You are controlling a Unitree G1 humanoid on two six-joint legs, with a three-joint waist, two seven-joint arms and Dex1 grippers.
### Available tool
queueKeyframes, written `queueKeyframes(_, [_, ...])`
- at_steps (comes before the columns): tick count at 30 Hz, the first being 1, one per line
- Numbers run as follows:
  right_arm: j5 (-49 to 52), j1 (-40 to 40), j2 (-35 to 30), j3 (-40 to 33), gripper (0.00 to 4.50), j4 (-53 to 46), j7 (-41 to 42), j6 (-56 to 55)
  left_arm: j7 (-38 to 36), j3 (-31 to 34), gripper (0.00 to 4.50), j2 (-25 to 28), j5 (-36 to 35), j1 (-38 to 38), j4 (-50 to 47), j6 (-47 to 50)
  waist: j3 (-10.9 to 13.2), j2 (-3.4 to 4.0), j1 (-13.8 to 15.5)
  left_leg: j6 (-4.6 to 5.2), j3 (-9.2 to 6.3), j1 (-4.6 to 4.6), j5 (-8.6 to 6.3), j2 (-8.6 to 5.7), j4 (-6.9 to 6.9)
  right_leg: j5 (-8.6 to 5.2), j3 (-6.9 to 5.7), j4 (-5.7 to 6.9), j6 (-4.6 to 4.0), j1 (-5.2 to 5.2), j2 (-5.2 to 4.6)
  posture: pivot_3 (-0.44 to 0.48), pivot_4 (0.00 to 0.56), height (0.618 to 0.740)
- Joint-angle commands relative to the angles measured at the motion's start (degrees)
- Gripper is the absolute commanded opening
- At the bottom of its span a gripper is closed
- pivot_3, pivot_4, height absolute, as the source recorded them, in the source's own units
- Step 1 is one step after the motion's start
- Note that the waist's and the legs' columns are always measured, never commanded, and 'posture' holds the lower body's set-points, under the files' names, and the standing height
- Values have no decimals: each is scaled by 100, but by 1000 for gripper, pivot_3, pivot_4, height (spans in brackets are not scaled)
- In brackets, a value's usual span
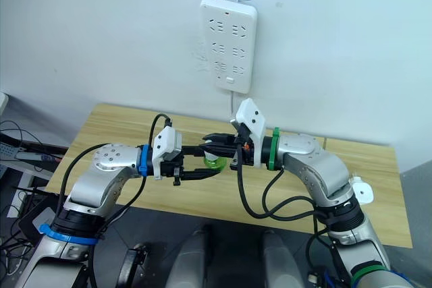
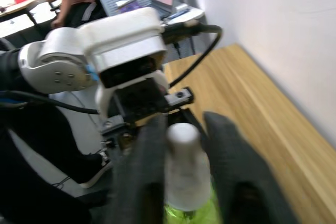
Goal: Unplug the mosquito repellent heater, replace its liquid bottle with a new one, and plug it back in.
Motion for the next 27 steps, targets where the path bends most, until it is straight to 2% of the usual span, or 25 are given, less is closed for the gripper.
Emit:
queueKeyframes(1, [186,-23,-49,-123,329,-232,131,-42,-30,19,2158,34,-38,85,-331,-94,0,0,0,0,1,0,0,0,0,0,1,0,0,0,0,65,284,740])
queueKeyframes(3, [515,-67,47,-366,328,-391,36,174,-19,23,2158,38,-38,116,-370,-85,0,0,0,0,1,-1,0,0,0,0,2,0,0,0,-1,66,282,740])
queueKeyframes(6, [1499,-552,499,-1256,326,-609,-766,805,9,65,2158,67,-33,175,-386,-77,0,0,-17,0,-1,-1,0,2,0,0,0,2,0,0,0,67,284,740])
queueKeyframes(9, [1753,-846,508,-1832,325,-750,-1436,1038,42,141,2158,125,-33,284,-372,-82,-1,0,-17,0,-1,0,0,3,0,1,0,6,-1,-2,0,60,287,740])
queueKeyframes(12, [1016,-288,142,-1908,325,-857,-1859,657,53,190,2158,176,-30,425,-355,-115,-7,-10,32,0,-5,0,0,0,-10,0,-8,-3,-1,0,-2,53,291,740])
queueKeyframes(14, [146,272,-191,-1627,325,-814,-2086,58,57,212,2158,200,-50,487,-377,-94,-7,-11,92,0,-2,-2,-1,-5,-17,-1,-6,-11,-3,0,-7,44,300,740])
queueKeyframes(17, [-958,1251,-272,-1268,325,-534,-2505,-1043,85,204,2158,179,-71,460,-421,-14,-7,-11,109,0,11,-17,0,-8,-16,-2,10,-8,-1,-25,-9,40,307,740])
queueKeyframes(19, [-1375,1737,-60,-1127,325,-273,-2784,-1576,93,190,2158,163,-76,401,-414,37,-7,-11,101,0,17,-18,0,-5,-16,-2,17,-2,-1,-32,-5,37,315,740])
queueKeyframes(23, [-1903,2212,349,-1002,325,323,-3183,-2270,67,188,2158,176,-86,341,-410,103,-7,-11,-29,0,23,-11,1,4,-15,-6,26,1,5,-32,1,40,326,740])
queueKeyframes(27, [-2225,2546,491,-959,325,1086,-3190,-2994,4,192,2158,242,-97,349,-459,183,-7,-11,-21,0,33,-3,1,4,-15,-18,33,0,23,-30,0,49,342,740])
